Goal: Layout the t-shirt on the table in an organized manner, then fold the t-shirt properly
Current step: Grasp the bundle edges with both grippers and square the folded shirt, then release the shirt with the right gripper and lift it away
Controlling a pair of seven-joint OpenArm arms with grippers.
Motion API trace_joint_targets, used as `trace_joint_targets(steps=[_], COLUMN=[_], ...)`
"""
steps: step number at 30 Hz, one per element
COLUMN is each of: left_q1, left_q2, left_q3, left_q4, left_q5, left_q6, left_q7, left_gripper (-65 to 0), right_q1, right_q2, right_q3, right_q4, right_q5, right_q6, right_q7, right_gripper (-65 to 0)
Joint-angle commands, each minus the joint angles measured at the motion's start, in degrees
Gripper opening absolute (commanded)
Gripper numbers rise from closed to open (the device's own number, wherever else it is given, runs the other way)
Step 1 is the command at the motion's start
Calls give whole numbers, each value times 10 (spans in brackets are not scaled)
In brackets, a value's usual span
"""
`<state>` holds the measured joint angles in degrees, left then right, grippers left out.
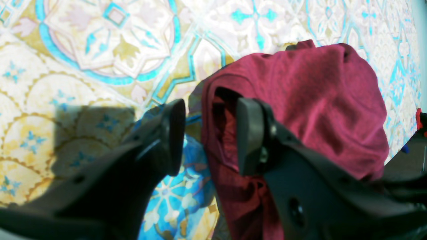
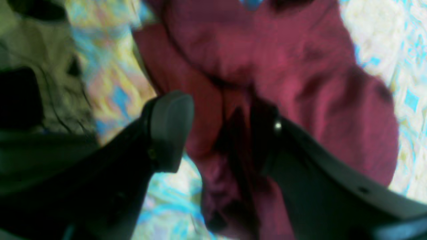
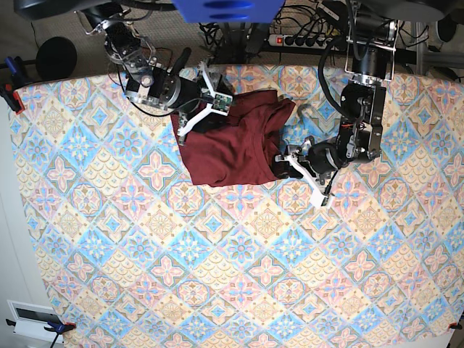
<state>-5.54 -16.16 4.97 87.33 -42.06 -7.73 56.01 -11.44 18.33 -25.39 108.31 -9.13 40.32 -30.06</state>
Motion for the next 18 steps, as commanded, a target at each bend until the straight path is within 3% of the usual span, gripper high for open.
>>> trace_joint_targets(steps=[1,3,18], left_q1=[-5,-2,0], left_q2=[-2,-2,-1], left_q3=[-3,-4,-2], left_q4=[9,9,9], left_q5=[-8,-8,-8], left_q6=[-4,-4,-5], left_q7=[-8,-8,-8], left_gripper=[-405,-405,-405], right_q1=[5,5,23], right_q2=[3,3,3], right_q3=[2,2,3], right_q4=[6,-1,-5], right_q5=[-7,-28,-29], right_q6=[-3,-3,-3], right_q7=[23,34,43], right_gripper=[-349,-349,-417])
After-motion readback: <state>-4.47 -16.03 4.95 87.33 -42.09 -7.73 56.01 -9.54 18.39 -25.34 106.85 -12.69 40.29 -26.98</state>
